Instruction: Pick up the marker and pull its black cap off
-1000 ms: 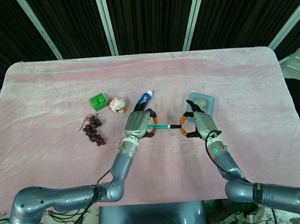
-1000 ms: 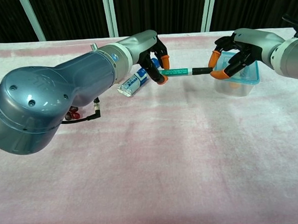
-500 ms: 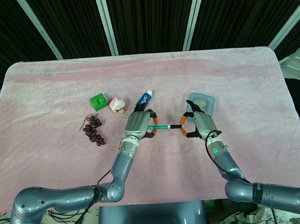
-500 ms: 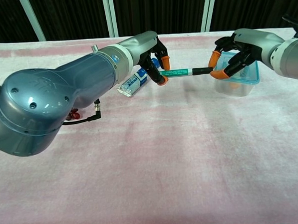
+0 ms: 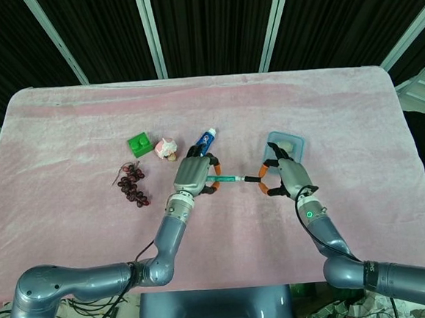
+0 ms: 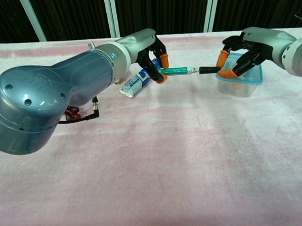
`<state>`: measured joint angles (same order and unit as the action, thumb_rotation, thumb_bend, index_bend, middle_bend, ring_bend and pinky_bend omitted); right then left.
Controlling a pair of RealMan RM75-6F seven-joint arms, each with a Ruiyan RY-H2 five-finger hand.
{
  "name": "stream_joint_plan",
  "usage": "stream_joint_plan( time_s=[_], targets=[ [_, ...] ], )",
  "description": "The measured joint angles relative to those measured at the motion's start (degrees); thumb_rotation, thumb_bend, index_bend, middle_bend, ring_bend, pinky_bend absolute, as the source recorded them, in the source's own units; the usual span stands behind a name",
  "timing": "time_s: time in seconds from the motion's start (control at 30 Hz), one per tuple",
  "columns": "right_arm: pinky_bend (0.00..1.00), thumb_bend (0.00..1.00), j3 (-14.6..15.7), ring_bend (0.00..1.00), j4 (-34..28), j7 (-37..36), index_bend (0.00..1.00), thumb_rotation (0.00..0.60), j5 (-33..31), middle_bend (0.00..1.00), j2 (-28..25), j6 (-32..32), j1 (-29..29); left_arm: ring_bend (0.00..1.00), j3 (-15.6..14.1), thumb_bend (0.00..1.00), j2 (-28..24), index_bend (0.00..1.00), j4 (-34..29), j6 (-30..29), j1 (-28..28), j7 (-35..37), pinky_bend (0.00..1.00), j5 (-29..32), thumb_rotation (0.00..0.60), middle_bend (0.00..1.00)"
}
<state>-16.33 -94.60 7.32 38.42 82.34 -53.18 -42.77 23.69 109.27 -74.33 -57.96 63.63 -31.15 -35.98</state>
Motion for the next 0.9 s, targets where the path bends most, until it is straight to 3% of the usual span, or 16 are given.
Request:
stream_joint_plan(
  time_s=[0.27,0.57,0.9],
  targets=[
    [0.15,0.34,0.15,0.04,-0.02,-1.19,0.67,0.600,0.36,0.01,-1.45,0.52,0.97,0.05,-0.79,0.64,-1.12,0.79,-1.29,0.18,-0.62,-0.28,0.05,-0.41,0.600,0.36],
    [0.15,0.34,1.42,0.04,-1.32,-2.44,0.68,0.600,2.42,0.00,-3.42,0.61,2.85,0.05,-3.63,0.64,-2.71,0.79,-2.62,0.49,-2.37,-0.13,0.05,-2.18,0.600,0.36],
    [0.15,0.33,4.11,0.03,1.88,-1.73,0.68,0.600,2.91,0.00,-0.90,0.15,4.02,0.05,-6.37,0.62,-1.89,0.77,0.30,1.21,-4.16,0.42,0.04,-2.75,0.600,0.35]
  ],
)
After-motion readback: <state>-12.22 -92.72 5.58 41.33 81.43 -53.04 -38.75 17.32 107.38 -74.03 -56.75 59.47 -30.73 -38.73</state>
